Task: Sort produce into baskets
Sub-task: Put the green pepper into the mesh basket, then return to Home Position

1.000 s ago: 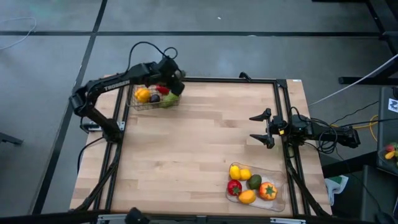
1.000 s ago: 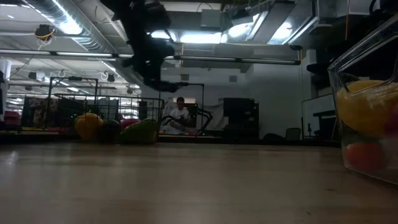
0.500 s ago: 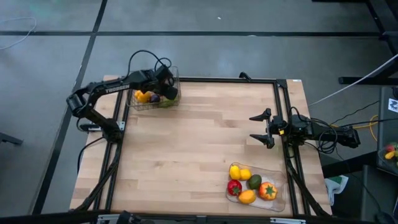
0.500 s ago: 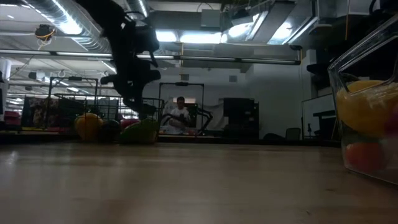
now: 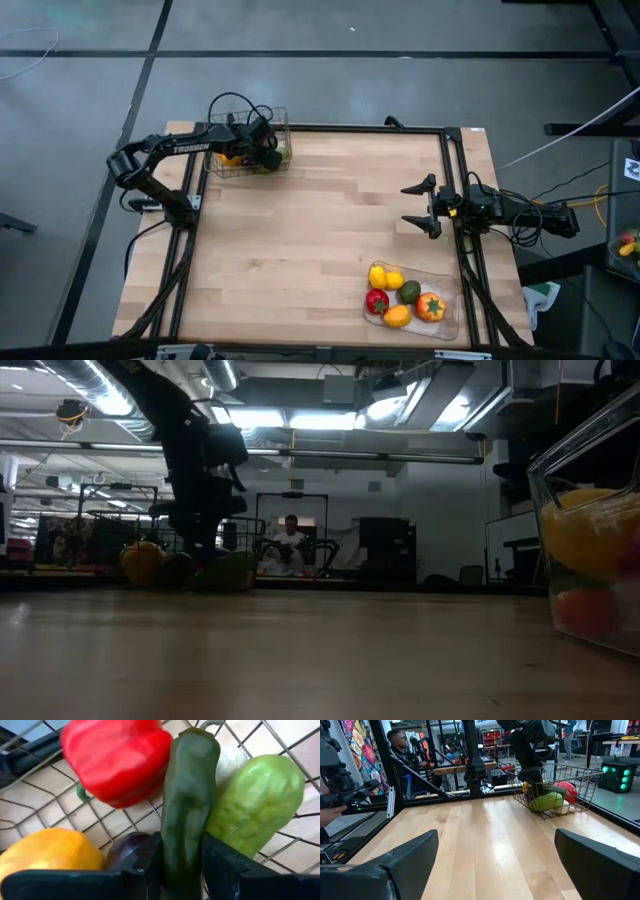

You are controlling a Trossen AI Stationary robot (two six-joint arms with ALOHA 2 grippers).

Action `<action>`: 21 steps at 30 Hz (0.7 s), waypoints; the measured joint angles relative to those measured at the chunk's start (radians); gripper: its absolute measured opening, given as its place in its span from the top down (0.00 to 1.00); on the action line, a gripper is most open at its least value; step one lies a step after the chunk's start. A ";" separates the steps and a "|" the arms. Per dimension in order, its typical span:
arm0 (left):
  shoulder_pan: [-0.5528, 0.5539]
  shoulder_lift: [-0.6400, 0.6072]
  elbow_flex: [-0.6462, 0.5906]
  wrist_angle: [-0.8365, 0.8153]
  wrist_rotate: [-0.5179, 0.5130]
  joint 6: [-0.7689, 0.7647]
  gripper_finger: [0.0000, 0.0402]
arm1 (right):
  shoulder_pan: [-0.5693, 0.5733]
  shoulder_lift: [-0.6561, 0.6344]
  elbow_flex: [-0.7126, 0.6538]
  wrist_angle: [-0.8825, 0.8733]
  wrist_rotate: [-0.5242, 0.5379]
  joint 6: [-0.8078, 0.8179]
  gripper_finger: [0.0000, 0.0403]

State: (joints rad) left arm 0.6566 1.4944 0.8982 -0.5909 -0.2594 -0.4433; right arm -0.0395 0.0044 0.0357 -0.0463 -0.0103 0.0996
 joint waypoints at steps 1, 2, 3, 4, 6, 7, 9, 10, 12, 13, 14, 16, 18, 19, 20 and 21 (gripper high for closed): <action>0.000 0.000 -0.008 0.012 0.003 0.001 0.71 | 0.000 0.000 0.000 0.000 0.000 0.000 0.01; 0.000 0.000 -0.012 0.012 0.005 0.002 0.70 | 0.000 0.000 0.000 0.000 0.000 0.000 0.01; 0.000 0.000 -0.014 0.013 0.006 0.005 0.68 | 0.000 0.000 0.000 0.000 0.000 0.000 0.01; 0.000 0.000 -0.016 0.013 0.008 0.016 0.66 | 0.000 0.000 0.000 0.000 0.000 0.000 0.01; 0.000 0.000 -0.016 0.013 0.011 0.058 0.60 | 0.000 0.000 0.000 0.000 0.000 0.000 0.01; 0.000 0.000 -0.016 0.013 0.012 0.080 0.57 | 0.000 0.000 0.000 0.000 0.000 0.000 0.01; 0.000 0.000 -0.016 0.015 0.013 0.111 0.50 | 0.000 0.000 0.000 0.000 0.000 0.000 0.01; 0.000 0.000 -0.016 0.016 0.015 0.120 0.47 | 0.000 0.000 0.000 0.000 0.000 0.000 0.01; 0.000 0.000 -0.016 0.016 0.020 0.140 0.41 | 0.000 0.000 0.000 0.000 0.000 0.000 0.01; 0.000 0.000 -0.016 0.017 0.027 0.157 0.38 | 0.000 0.000 0.000 0.000 0.000 0.000 0.01; 0.001 -0.001 -0.016 0.019 0.037 0.178 0.36 | 0.000 0.000 0.000 0.000 0.000 0.000 0.01; 0.009 -0.005 -0.016 0.016 0.070 0.226 0.32 | 0.000 0.000 0.000 0.000 0.000 0.000 0.01; 0.016 -0.012 -0.016 0.019 0.098 0.261 0.30 | 0.000 0.000 0.000 0.000 0.000 0.000 0.01; 0.023 -0.019 -0.016 0.023 0.108 0.269 0.29 | 0.000 0.000 0.000 0.000 0.000 0.000 0.01; 0.028 -0.029 -0.016 0.028 0.109 0.272 0.29 | 0.000 0.000 0.000 0.000 0.000 0.000 0.01; 0.033 -0.040 -0.016 0.034 0.110 0.272 0.28 | 0.000 0.000 0.000 0.000 0.000 0.000 0.01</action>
State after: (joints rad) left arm 0.6894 1.4549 0.8818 -0.5574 -0.1493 -0.1711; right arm -0.0398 0.0040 0.0357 -0.0463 -0.0102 0.0998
